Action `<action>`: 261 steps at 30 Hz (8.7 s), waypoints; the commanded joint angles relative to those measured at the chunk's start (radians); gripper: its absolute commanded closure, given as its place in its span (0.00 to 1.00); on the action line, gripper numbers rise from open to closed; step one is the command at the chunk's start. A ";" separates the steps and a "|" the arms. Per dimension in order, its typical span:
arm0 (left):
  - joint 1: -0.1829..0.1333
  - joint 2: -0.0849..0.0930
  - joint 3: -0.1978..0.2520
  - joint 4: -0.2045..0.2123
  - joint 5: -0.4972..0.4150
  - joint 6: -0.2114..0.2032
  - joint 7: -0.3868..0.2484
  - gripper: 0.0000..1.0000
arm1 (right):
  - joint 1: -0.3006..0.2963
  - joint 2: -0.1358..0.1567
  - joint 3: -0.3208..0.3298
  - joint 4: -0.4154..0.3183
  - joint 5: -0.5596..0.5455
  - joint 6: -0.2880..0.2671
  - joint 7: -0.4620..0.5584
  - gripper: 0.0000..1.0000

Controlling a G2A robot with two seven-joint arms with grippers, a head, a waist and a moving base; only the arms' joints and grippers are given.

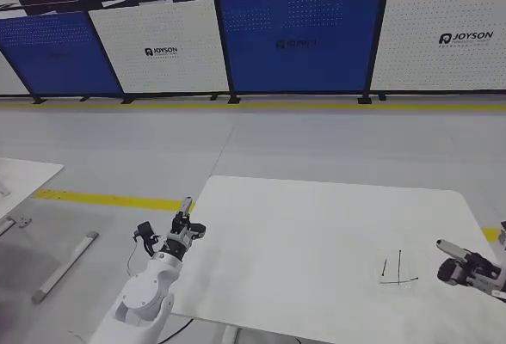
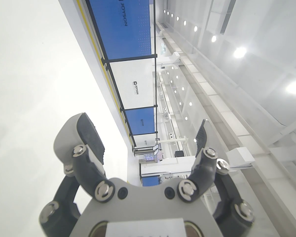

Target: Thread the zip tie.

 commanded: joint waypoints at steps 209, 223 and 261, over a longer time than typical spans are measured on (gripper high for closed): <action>0.000 0.000 0.000 0.000 0.000 0.000 0.000 0.00 | 0.461 0.252 -0.627 0.361 -0.004 0.057 -0.037 1.00; 0.000 0.000 0.000 0.000 0.000 0.000 0.000 0.00 | 0.400 0.254 -0.592 0.187 0.018 -0.095 -0.130 1.00; 0.000 0.000 0.000 0.000 0.000 0.000 0.000 0.00 | 0.624 0.159 -0.833 0.273 -0.049 -0.480 -0.169 1.00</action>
